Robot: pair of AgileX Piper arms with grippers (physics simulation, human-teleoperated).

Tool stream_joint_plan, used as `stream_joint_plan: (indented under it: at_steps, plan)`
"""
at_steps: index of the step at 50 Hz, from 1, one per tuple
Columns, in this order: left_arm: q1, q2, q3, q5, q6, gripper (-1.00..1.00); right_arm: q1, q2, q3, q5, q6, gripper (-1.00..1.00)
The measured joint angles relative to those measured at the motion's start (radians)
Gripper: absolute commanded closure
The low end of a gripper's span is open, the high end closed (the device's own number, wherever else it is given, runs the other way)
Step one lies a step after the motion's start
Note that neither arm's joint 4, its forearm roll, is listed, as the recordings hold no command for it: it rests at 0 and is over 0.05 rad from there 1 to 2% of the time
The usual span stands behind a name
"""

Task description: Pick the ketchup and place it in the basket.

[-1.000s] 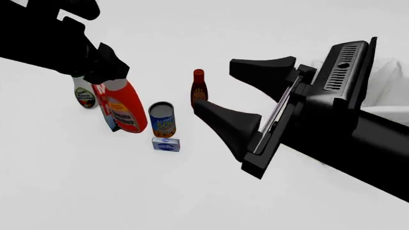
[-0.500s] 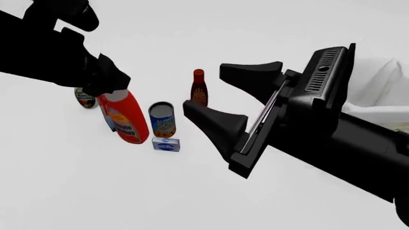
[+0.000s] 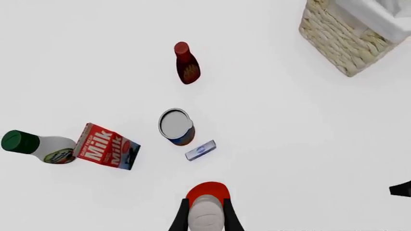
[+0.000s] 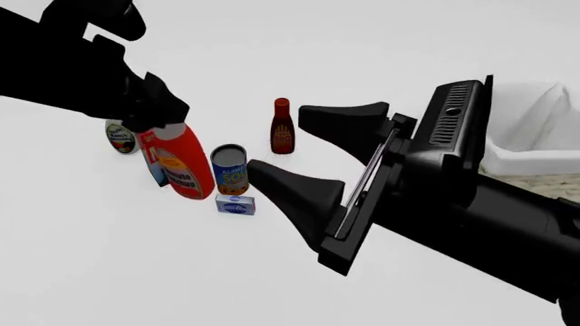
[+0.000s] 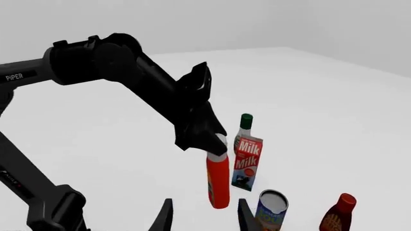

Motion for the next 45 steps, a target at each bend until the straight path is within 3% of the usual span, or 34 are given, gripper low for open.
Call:
stream_joint_plan:
  at_steps: [45]
  plan:
    - [-0.065, -0.032, 0.010, 0.044, -0.047, 1.00, 0.025, 0.069, -0.054, 0.013, -0.034, -1.00]
